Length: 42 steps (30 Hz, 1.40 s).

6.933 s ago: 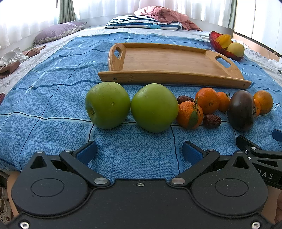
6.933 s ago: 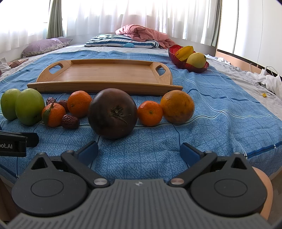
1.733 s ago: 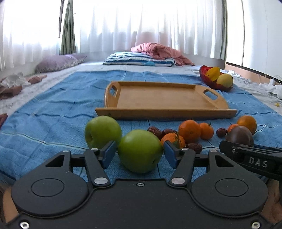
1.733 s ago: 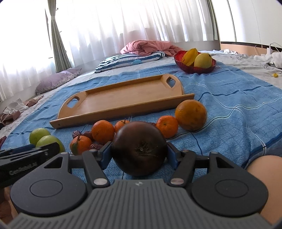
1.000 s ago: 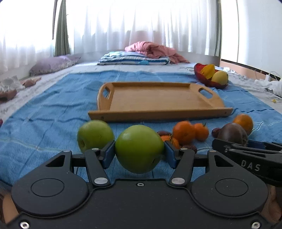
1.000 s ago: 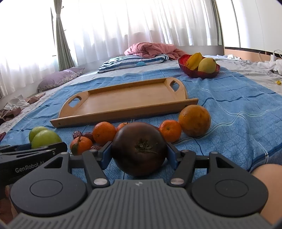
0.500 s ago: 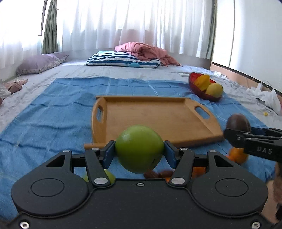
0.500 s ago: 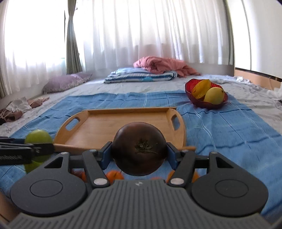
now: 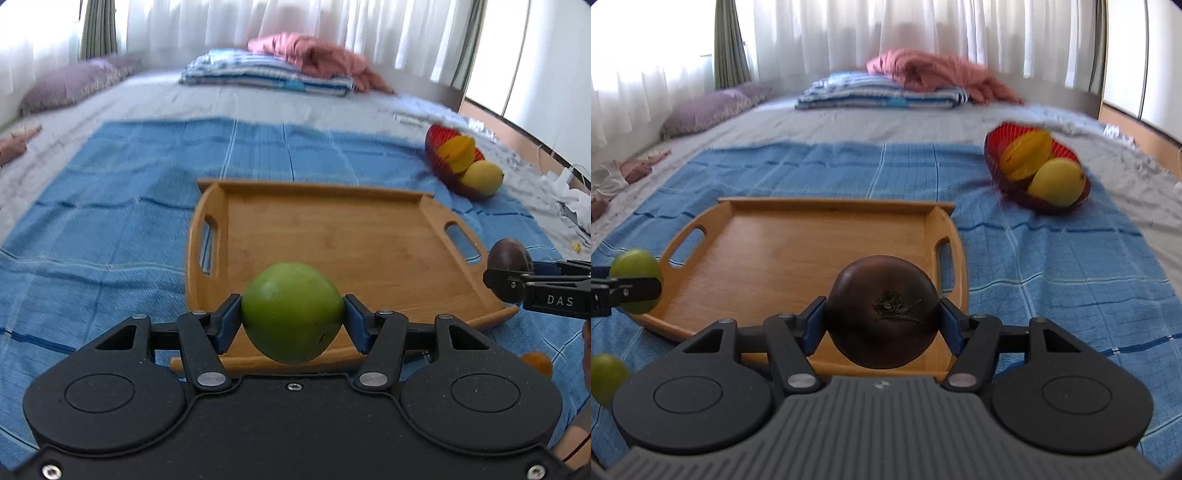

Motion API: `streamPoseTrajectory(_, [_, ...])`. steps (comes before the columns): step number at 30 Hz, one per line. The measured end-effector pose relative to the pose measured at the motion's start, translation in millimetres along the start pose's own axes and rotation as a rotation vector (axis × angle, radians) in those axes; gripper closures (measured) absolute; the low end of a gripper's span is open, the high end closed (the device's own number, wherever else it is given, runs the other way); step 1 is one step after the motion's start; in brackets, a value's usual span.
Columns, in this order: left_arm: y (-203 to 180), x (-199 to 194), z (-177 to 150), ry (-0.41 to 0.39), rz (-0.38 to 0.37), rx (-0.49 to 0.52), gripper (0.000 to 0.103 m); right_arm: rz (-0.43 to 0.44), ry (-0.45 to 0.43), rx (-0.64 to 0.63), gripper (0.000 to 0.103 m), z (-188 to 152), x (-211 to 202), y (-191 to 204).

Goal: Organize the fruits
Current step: 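Carry the green apple and dark brown fruit over the wooden tray with both tools, then open the left tool releasing the apple while the right tool releases the dark fruit on the tray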

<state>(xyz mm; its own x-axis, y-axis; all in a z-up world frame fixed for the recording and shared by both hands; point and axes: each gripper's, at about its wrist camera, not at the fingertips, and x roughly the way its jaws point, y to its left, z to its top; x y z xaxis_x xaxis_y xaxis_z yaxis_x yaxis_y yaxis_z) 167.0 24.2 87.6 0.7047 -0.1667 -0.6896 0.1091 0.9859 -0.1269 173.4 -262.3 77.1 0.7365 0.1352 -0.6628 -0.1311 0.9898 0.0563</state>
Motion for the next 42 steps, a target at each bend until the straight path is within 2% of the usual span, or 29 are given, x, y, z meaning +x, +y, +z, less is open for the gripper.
streamPoseTrajectory(5, [-0.6,22.8,0.8,0.051,0.025,0.012,0.047,-0.015,0.08,-0.012,0.038,2.4,26.1,0.2])
streamPoseTrajectory(11, [0.3,37.2,1.6,0.079,0.041,0.015,0.047,-0.024,0.132,-0.041,0.038,-2.0,42.6,4.6])
streamPoseTrajectory(21, [3.1,54.0,2.0,0.112,0.064,0.017,0.047,-0.038,0.15,-0.039,0.038,-3.4,53.4,4.0])
streamPoseTrajectory(33, [2.2,56.3,1.7,0.089,0.067,0.041,0.046,-0.035,0.15,-0.047,0.037,-5.8,57.5,4.2])
streamPoseTrajectory(37, [1.7,53.9,0.2,0.079,0.059,0.042,0.046,-0.032,0.147,-0.038,0.032,-5.6,57.2,2.1])
streamPoseTrajectory(38, [1.6,52.1,-0.6,0.072,0.052,0.043,0.044,-0.034,0.142,-0.039,0.025,-5.5,56.5,2.2])
streamPoseTrajectory(40, [0.5,49.4,-1.1,0.057,0.054,0.052,0.027,-0.031,0.124,-0.049,0.02,-5.0,54.1,2.5])
streamPoseTrajectory(42, [-0.8,47.7,-2.3,0.046,0.055,0.065,0.024,-0.04,0.114,-0.059,0.016,-4.0,51.9,3.3])
